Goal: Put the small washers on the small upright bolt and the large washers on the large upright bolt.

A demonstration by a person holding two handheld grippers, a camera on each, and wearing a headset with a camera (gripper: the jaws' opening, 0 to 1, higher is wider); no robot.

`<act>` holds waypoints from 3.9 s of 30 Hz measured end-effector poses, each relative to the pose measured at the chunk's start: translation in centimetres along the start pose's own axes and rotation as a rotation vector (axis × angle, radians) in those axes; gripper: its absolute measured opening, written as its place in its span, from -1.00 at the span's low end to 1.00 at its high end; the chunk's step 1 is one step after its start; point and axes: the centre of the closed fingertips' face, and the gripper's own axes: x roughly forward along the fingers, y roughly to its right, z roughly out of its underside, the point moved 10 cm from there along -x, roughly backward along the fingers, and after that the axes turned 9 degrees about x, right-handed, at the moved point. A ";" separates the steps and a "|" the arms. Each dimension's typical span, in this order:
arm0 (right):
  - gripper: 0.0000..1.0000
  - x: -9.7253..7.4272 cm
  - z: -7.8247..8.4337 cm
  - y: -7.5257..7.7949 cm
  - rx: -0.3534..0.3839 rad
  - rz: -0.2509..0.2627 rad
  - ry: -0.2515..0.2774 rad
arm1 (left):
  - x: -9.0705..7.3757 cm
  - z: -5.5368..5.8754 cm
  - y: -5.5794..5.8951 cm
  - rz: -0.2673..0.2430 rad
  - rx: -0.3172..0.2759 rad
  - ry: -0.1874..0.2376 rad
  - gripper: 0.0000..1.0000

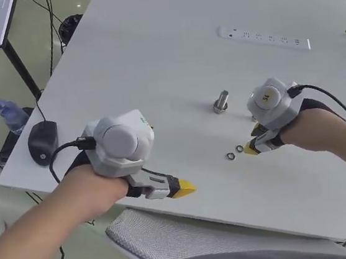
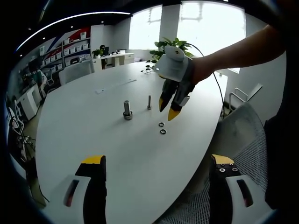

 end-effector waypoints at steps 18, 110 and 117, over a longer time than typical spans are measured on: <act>-0.40 2.1 -0.1 -0.2 0.011 0.020 -0.025 | -0.2 0.5 0.8 0.021 -0.022 -0.012 0.74; -0.76 2.2 -0.3 -0.1 0.090 0.037 -0.068 | 0.1 0.9 1.4 0.100 -0.010 -0.046 0.53; -0.76 1.0 0.8 1.2 0.117 0.039 -0.095 | 0.2 0.9 1.1 0.104 -0.002 -0.045 0.53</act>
